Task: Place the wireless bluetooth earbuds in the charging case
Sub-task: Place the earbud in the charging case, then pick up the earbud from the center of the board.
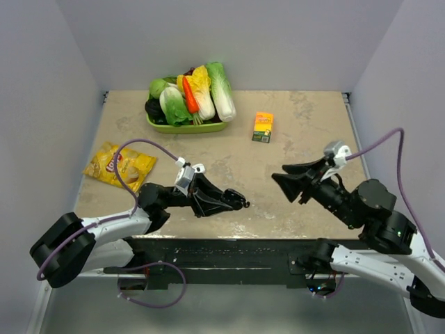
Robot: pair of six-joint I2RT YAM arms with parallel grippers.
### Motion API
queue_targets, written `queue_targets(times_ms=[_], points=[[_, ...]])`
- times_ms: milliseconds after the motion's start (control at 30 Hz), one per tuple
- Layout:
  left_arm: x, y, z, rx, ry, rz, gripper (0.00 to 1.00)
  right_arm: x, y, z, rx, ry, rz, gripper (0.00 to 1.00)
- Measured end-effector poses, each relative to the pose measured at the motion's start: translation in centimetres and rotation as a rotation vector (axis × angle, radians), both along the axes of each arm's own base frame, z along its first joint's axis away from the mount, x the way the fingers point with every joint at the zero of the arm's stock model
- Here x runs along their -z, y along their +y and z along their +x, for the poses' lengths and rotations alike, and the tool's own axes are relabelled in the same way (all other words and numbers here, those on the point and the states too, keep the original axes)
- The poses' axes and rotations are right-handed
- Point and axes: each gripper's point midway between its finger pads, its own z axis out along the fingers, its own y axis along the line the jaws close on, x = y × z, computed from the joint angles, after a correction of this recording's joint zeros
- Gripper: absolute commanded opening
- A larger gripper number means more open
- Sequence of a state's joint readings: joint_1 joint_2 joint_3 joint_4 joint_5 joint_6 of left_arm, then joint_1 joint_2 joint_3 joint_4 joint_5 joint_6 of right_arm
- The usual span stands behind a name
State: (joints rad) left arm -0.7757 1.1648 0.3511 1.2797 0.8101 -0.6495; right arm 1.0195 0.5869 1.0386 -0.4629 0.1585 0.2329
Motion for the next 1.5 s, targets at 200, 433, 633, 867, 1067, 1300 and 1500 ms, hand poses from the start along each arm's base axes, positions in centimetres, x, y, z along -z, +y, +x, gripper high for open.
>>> queue_targets(times_ms=[200,433,633,867,1067,1300,1500], points=[[1.7,0.3,0.0,-0.02,0.032,0.026,0.0,5.0,-2.1,3.6,0.271,0.087,0.025,0.52],[0.9,0.8,-0.5,-0.024,0.014,0.001,0.0,23.4,1.3,4.8,0.289,0.371,-0.348,0.55],[0.0,1.9,-1.7,-0.035,-0.038,-0.044,0.0,28.9,2.1,5.2,0.289,0.481,-0.428,0.42],[-0.1,2.1,-2.9,-0.033,-0.078,-0.066,0.0,31.0,2.8,6.3,0.299,0.528,-0.415,0.04],[0.6,2.3,-3.1,-0.048,-0.079,-0.064,0.0,33.1,2.2,7.2,0.351,0.588,-0.442,0.0],[0.2,2.4,-3.4,-0.06,-0.104,-0.083,0.0,34.4,2.0,7.0,0.379,0.646,-0.454,0.0],[0.8,2.3,-3.3,-0.064,-0.092,-0.071,0.0,35.5,2.2,6.7,0.373,0.685,-0.469,0.0]])
